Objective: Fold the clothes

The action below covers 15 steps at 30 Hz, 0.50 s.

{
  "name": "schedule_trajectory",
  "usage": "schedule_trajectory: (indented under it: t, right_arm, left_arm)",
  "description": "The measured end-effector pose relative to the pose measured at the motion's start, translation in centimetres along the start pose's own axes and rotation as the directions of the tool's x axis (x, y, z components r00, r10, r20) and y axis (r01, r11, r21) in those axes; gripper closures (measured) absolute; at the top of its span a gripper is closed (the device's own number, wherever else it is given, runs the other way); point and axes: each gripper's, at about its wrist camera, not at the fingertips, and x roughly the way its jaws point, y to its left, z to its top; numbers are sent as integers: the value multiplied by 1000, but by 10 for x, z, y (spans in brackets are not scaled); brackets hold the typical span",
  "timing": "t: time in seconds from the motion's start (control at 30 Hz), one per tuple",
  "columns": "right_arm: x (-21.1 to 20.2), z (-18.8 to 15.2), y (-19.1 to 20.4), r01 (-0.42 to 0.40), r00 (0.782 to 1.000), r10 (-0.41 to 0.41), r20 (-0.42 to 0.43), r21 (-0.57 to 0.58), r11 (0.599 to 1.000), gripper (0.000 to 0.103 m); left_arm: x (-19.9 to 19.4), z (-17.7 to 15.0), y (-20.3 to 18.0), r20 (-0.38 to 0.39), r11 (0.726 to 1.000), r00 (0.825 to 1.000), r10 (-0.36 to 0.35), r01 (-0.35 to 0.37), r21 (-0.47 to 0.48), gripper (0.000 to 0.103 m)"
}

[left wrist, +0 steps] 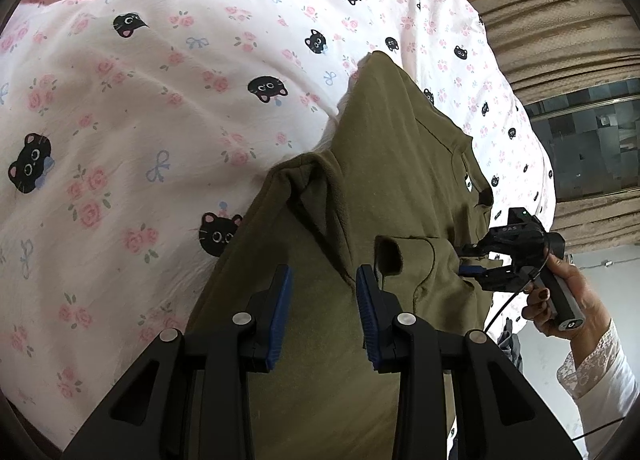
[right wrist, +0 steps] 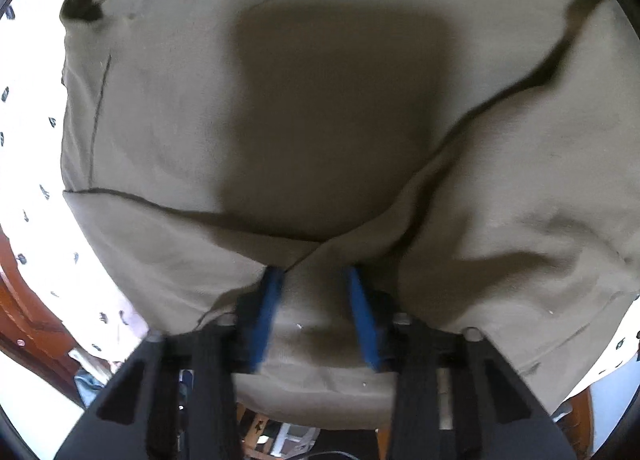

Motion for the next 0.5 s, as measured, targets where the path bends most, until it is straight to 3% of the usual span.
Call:
schedule_trajectory:
  t: [0.07,0.1,0.23,0.4,0.43,0.5]
  right_arm:
    - [2,0,0,8,1000,-8,-2,-15,1000,91]
    - [0,-2,1,13,1000,-13,-2,-24,1000,92]
    - [-21,-11,3,-5,1000,7,27,-61,998,94]
    - [-44,-23,19,-211,976,216,25,-132,969,90]
    - [-42,-23,39,-244,968,249,20,-141,960,90]
    - [-41,-26,39,-267,962,274,23,-162,950,90]
  left_arm:
    - [-1,2,2,3,1000,1000,-8,8,-9,74]
    - [-1,2,2,1,1000,1000,-21,21,-14,74]
    - [5,5,-1,-26,994,994,-109,108,-28,74]
    - [32,-1,-33,-119,976,973,-199,208,63,74]
    - [40,-4,-40,-141,972,969,-202,216,88,74]
    - [55,-11,-51,-177,966,964,-197,222,133,74]
